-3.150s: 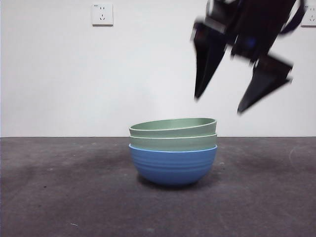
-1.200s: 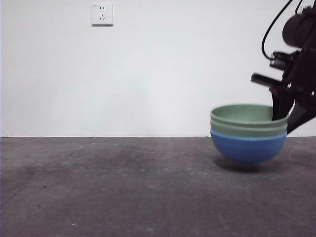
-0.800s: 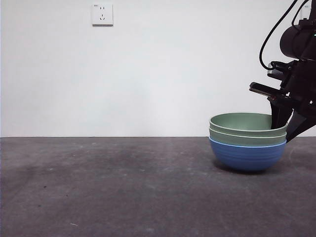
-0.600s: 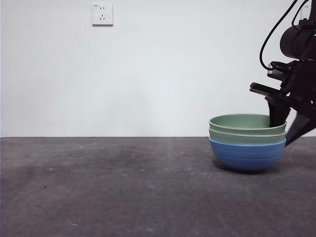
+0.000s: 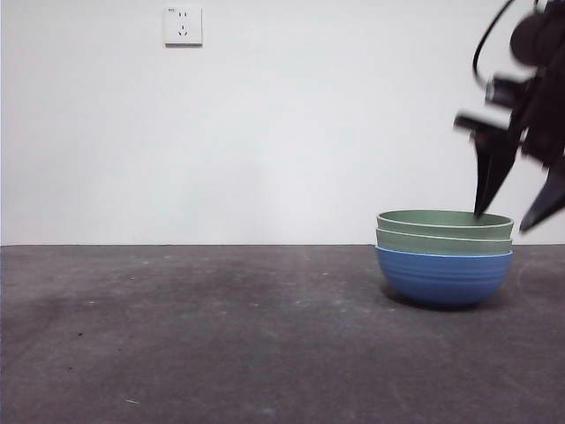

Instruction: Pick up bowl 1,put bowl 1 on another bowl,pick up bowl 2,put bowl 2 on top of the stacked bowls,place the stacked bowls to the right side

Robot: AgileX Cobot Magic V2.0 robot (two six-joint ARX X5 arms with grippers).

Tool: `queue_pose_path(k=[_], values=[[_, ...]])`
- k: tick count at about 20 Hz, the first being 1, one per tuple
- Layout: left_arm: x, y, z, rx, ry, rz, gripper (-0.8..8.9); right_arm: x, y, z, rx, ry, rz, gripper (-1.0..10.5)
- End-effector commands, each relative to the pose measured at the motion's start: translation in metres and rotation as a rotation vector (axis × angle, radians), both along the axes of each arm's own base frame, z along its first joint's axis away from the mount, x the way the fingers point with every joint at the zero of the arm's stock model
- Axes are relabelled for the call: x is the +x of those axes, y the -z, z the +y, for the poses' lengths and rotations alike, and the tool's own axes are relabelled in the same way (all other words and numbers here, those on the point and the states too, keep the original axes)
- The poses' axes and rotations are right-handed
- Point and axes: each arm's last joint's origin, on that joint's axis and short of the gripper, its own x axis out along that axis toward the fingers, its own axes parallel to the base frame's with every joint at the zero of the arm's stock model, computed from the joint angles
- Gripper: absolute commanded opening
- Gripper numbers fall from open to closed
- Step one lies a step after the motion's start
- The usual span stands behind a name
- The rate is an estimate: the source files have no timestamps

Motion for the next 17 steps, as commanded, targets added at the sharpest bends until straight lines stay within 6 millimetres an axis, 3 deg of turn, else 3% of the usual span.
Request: queue_pose_path(k=[1,6,10,11,13,15,17], values=[[0.0,0.001,-0.001,0.009,0.014,-0.002,2.96,-0.021,-0.026,-0.002,-0.014,-0.032,-0.034,2.6],[0.0,0.001,-0.001,0.01,0.021,0.0,2.95,-0.091,-0.075,0.001,-0.045,-0.129,-0.035,2.6],[-0.001,0.001,-0.001,0.003,0.061,0.011,2.83,-0.14,-0.099,0.003,-0.044,-0.174,-0.064,2.5],[-0.002,0.002,-0.002,-0.01,0.076,0.023,2.82,-0.149,-0.103,0.004,-0.043,-0.186,-0.073,2.1],[-0.002,0.002,-0.002,-0.023,0.091,0.032,2.6,-0.161,-0.107,0.005,-0.052,-0.225,-0.092,-0.2],[-0.002,0.002,-0.002,-0.02,0.094,0.03,0.04,-0.167,-0.108,0.005,-0.061,-0.249,-0.086,-0.1],[-0.003,0.002,-0.002,-0.011,0.101,0.033,-0.08,-0.167,-0.107,0.005,-0.062,-0.25,-0.075,-0.1]])
